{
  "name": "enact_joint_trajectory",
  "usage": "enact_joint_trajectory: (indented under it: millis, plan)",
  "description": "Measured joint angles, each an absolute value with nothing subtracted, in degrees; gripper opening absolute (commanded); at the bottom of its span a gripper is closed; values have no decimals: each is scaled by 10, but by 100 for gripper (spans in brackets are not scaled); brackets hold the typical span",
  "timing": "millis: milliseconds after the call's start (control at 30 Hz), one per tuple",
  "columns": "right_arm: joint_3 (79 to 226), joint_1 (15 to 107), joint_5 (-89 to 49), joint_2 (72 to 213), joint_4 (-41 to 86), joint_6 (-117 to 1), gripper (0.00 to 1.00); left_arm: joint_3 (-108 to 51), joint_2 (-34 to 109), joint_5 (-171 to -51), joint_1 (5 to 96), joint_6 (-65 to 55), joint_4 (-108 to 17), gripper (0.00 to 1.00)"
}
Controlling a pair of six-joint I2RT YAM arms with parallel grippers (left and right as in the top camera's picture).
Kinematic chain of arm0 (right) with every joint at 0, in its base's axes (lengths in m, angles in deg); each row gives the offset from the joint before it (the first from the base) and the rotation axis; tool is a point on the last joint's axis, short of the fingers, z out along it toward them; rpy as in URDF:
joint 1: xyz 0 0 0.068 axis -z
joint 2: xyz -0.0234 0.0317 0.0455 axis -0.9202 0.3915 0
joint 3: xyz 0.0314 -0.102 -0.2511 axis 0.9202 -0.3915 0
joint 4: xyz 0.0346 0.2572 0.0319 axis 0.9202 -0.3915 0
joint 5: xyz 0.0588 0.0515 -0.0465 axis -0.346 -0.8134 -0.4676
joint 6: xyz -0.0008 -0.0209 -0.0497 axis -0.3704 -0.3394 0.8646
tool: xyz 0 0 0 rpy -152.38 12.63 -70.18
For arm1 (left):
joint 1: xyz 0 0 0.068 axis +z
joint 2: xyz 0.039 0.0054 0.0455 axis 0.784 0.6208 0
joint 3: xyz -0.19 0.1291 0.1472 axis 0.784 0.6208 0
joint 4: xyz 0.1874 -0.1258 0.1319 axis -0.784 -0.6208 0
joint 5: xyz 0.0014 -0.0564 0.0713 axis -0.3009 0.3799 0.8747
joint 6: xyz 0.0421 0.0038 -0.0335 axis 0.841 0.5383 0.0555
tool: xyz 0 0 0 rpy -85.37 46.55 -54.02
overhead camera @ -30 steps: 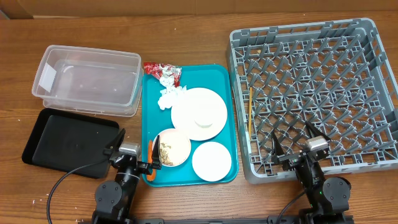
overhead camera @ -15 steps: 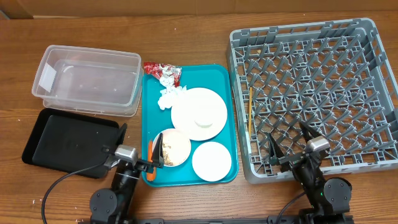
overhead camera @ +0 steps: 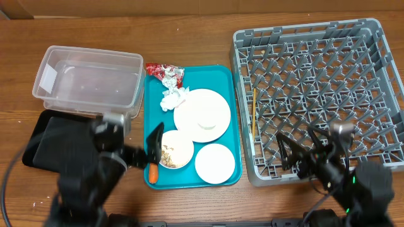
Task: Sort waste into correct bins and load items into the dishwasher
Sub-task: 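Lower the left gripper onto the white paper cup and grasp it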
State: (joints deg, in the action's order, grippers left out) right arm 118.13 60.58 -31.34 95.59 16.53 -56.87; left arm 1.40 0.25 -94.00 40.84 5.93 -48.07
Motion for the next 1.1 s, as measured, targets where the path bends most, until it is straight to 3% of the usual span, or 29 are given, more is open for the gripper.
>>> enact_joint_trajectory:
  millis: [167,333,367,400,433,467,667,800,867,967,1100]
  plan:
    - [1316,606,-313,1123,58,-574,100,-169,196,-972,384,58,-587,100]
    - [1399,606,-314,1250,4,-575,100,-239,312,-1071,373,35,-564,100]
    - [1405,606,-315,1265,-4,-576,100,-242,330,-1084,373,31,-562,96]
    - [1409,606,-319,1284,-9,-576,100,-244,346,-1092,371,27,-566,82]
    - [1410,606,-322,1294,-11,-577,100,-245,364,-1096,368,24,-574,75]
    - [1410,606,-325,1306,-12,-577,100,-246,386,-1095,360,22,-590,74]
    - [1410,606,-331,1335,-14,-577,100,-247,514,-1016,276,39,-656,100]
    - [1411,606,-332,1334,-14,-577,100,-247,588,-955,217,58,-645,99]
    - [1412,606,-332,1334,-17,-577,100,-247,625,-927,198,66,-635,92]
    - [1412,606,-333,1334,-28,-577,100,-247,659,-905,194,70,-622,84]
    - [1412,606,-333,1334,-41,-577,100,-247,684,-897,202,70,-606,82]
